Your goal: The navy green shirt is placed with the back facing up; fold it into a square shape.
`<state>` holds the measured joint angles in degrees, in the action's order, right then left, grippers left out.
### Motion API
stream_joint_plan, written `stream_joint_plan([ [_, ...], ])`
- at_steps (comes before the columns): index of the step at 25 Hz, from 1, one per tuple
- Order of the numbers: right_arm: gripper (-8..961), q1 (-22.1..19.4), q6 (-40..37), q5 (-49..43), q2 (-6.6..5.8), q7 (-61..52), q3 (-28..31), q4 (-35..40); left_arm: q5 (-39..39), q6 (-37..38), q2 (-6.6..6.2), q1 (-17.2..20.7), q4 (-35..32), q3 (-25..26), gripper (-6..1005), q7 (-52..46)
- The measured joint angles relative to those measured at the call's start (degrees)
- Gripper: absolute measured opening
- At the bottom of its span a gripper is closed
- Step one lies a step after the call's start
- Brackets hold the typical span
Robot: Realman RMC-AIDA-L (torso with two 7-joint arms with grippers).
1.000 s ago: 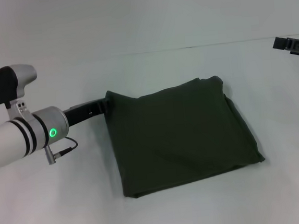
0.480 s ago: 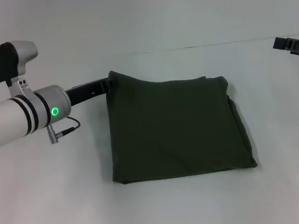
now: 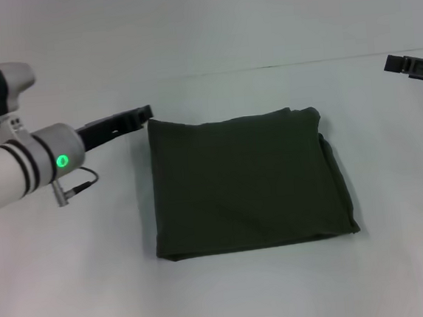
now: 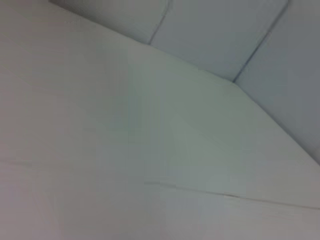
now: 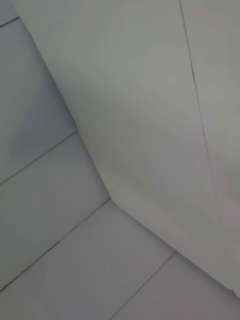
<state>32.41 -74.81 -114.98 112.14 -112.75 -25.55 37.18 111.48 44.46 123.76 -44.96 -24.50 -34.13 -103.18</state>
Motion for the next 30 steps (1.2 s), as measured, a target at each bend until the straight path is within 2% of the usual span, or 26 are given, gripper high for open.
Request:
stream_joint_plan([
  [2, 916, 0.0, 0.0, 0.1, 0.0, 0.3, -0.1, 0.0, -0.4, -0.1, -0.05, 1.1, -1.3, 0.5, 169, -0.3],
  [4, 916, 0.0, -0.1, 0.2, 0.0, 0.6, 0.0, 0.1, -2.3, 2.1, 0.08, 4.2, -5.3, 1.5, 183, -0.5],
  [5, 917, 0.0, -0.3, 0.4, 0.0, 0.8, 0.1, 0.2, -3.7, 4.0, 0.18, 5.9, -7.3, 1.9, 223, -0.5],
  [8, 917, -0.4, -3.5, 2.6, -0.07, 3.2, 0.4, 0.4, -9.1, 15.8, 0.45, 10.9, -12.5, 2.1, 343, 0.8],
  [10, 918, -1.3, -8.4, 6.3, 0.09, 7.1, 0.4, 0.2, -11.5, 26.8, 0.55, 13.6, -15.0, 2.2, 422, 2.7],
  [14, 920, -2.8, -18.3, 11.5, 1.75, 14.8, 0.2, 0.2, -13.0, 46.0, 0.59, 17.6, -18.6, 2.2, 580, 6.9],
  [18, 922, -3.3, -25.0, 11.5, 4.54, 22.2, -0.6, 0.6, -11.9, 55.7, 0.5, 20.0, -19.9, 2.3, 702, 12.1],
  [21, 924, -3.3, -26.6, 9.5, 6.64, 27.9, -3.7, 0.3, -8.5, 59.9, 0.51, 21.1, -21.0, 2.4, 786, 15.7],
  [23, 925, -3.2, -26.3, 8.6, 7.31, 31.3, -7.4, -0.9, -5.6, 60.2, 0.57, 21.4, -21.2, 2.4, 841, 16.5],
  [30, 920, -2.7, -23.0, 7.9, 7.45, 35.3, -19.0, -3.9, 3.0, 60.7, 0.76, 22.3, -20.0, 2.4, 969, 20.5],
])
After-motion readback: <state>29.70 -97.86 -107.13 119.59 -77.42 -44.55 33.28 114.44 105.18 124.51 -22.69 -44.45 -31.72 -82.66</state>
